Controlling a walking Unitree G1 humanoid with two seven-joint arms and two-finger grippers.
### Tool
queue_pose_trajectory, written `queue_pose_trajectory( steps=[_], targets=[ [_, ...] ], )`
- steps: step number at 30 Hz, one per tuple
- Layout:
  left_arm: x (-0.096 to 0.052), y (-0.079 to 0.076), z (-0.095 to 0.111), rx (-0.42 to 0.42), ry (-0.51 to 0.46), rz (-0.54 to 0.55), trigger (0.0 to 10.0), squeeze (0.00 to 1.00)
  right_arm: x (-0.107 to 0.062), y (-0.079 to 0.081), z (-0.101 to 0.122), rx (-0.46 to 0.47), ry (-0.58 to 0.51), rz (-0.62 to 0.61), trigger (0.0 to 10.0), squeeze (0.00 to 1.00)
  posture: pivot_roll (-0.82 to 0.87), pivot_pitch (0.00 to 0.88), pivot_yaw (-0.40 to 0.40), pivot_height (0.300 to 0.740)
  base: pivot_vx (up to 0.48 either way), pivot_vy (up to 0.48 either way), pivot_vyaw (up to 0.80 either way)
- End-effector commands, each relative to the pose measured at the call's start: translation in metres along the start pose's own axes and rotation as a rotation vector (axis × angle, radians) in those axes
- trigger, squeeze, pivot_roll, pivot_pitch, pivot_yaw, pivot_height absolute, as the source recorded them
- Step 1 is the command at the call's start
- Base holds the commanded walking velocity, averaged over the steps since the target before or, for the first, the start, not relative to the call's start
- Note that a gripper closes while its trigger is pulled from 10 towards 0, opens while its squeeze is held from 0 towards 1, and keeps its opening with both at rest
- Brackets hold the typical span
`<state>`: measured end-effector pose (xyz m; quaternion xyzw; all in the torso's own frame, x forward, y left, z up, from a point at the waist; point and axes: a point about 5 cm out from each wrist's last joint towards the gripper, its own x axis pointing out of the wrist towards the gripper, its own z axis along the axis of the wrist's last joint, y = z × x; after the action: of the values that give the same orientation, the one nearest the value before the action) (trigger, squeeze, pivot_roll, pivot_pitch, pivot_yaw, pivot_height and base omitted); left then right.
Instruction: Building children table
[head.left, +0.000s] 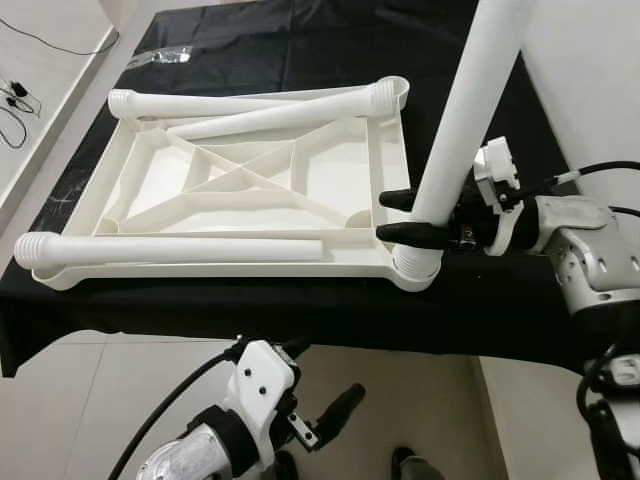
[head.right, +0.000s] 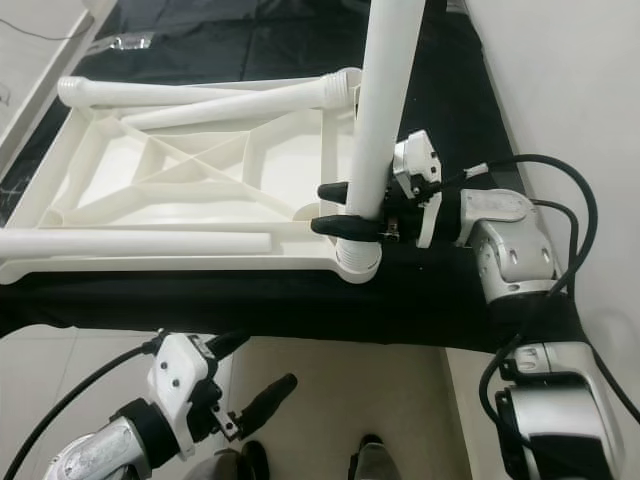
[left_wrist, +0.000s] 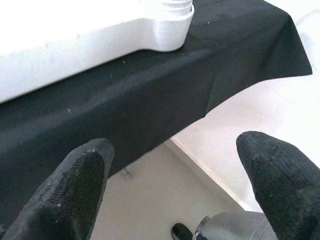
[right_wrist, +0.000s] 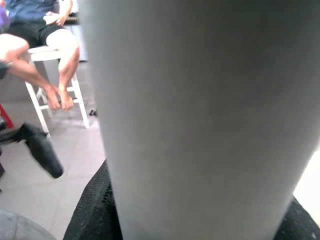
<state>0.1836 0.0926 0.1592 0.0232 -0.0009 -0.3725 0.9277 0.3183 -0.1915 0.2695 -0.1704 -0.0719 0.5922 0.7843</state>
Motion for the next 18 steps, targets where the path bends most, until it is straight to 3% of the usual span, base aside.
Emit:
queue_pose_trajectory(
  steps=[1, 12, 17, 18],
  targets=[
    [-0.0019, 0.0, -0.0048, -0.018, 0.025, -0.001, 10.0, 0.0, 0.0079, 0.02, -0.0253, 0.075, 0.077, 0.062, 10.0, 0.0, 0.03, 0.358, 0.106, 0.74, 0.0, 0.0, 0.0],
    [-0.0003, 0.0003, -0.0058, -0.018, 0.025, -0.003, 10.0, 0.0, 0.0123, 0.0209, -0.0316, 0.053, 0.171, 0.022, 10.0, 0.0, 0.02, 0.345, 0.101, 0.74, 0.0, 0.0, 0.0],
    [-0.0002, -0.0007, -0.0064, -0.02, 0.026, -0.004, 10.0, 0.0, 0.0137, 0.0173, -0.0303, 0.068, 0.203, -0.067, 10.0, 0.0, 0.01, 0.341, 0.098, 0.74, 0.0, 0.0, 0.0],
    [-0.0003, -0.0012, -0.0067, -0.021, 0.027, -0.005, 10.0, 0.0, 0.0132, 0.0164, -0.0325, 0.085, 0.224, -0.135, 10.0, 0.0, 0.01, 0.337, 0.087, 0.74, 0.0, 0.0, 0.0]
  ],
)
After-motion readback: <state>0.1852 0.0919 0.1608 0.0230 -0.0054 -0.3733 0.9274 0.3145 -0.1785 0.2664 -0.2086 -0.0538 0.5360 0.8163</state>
